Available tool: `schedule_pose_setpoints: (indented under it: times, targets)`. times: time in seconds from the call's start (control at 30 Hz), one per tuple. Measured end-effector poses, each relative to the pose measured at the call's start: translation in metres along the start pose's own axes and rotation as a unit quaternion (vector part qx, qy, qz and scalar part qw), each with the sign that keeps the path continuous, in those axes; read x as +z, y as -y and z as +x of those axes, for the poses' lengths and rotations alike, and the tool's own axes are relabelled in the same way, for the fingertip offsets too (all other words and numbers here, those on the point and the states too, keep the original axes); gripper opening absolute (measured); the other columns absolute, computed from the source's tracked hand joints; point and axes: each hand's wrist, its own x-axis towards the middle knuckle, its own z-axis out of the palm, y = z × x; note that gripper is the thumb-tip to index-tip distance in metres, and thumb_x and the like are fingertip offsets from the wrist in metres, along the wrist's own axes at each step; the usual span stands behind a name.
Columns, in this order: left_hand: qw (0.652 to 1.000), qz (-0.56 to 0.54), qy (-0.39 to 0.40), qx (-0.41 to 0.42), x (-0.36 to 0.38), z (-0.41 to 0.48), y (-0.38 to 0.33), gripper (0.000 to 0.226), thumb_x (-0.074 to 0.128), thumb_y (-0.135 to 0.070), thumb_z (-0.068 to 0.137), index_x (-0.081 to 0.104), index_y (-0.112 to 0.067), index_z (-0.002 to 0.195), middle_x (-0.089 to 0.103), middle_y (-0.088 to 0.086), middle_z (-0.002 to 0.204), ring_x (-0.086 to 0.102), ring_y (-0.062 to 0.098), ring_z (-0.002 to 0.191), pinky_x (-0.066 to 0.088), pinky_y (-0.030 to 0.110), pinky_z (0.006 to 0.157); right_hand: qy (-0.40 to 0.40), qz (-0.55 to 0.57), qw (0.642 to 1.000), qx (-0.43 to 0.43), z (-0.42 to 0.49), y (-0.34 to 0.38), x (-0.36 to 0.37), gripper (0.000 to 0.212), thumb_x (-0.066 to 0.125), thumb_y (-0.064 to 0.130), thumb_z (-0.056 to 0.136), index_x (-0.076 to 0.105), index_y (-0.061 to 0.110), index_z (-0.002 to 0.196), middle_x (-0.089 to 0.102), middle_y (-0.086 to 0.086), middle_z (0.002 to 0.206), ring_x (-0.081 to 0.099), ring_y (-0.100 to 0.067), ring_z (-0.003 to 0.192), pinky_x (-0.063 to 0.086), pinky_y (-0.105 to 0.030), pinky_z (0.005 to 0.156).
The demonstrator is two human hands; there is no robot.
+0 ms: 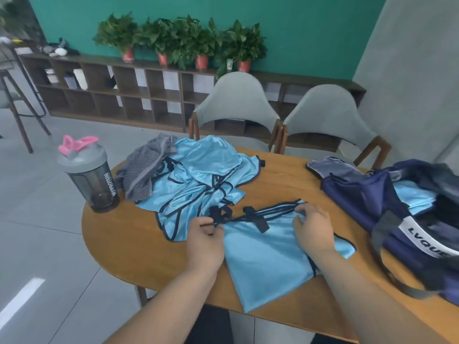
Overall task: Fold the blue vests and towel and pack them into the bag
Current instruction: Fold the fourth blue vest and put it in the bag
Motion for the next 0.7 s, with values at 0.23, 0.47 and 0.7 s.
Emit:
schedule_pose_setpoints:
  times: [0.23,0.47,0.7]
  targets:
    - [0.979,0.147,0.042,0.134,0.033,0.044,-0.013,0.02,0.067,-0.02,0.1,0.048,-0.026,0.102,0.067,-0.007,0.095,0.065,0.014,0.079,0.046,0.031,0.066,-0.019,-0.208,0.977,-0.047,-0.011,-0.031,-0.044,0.05,0.069,0.043,0.093,0.054,0.031,0.139,0.049,-0.003,0.121,0.048,-0.028,0.113,0.051,-0.041,0.09]
    - [0.947,0.198,0.078,0.24,0.026,0.046,0.006,0.02,0.067,-0.011,0.098,0.063,-0.03,0.094,0.067,-0.012,0.095,0.062,0.002,0.09,0.05,0.029,0.077,0.077,-0.119,0.984,-0.113,0.01,-0.061,-0.062,0.029,0.071,0.044,0.094,0.067,0.04,0.123,0.057,0.01,0.101,0.05,-0.016,0.107,0.051,-0.036,0.085]
    - [0.923,0.244,0.101,0.281,0.026,0.044,0.008,0.025,0.064,-0.012,0.102,0.074,-0.021,0.124,0.066,-0.009,0.122,0.061,0.0,0.105,0.049,0.026,0.103,0.123,-0.075,0.985,-0.097,0.024,-0.063,-0.067,0.013,0.075,0.035,0.092,0.064,0.037,0.097,0.062,0.016,0.097,0.058,-0.009,0.097,0.052,-0.032,0.084]
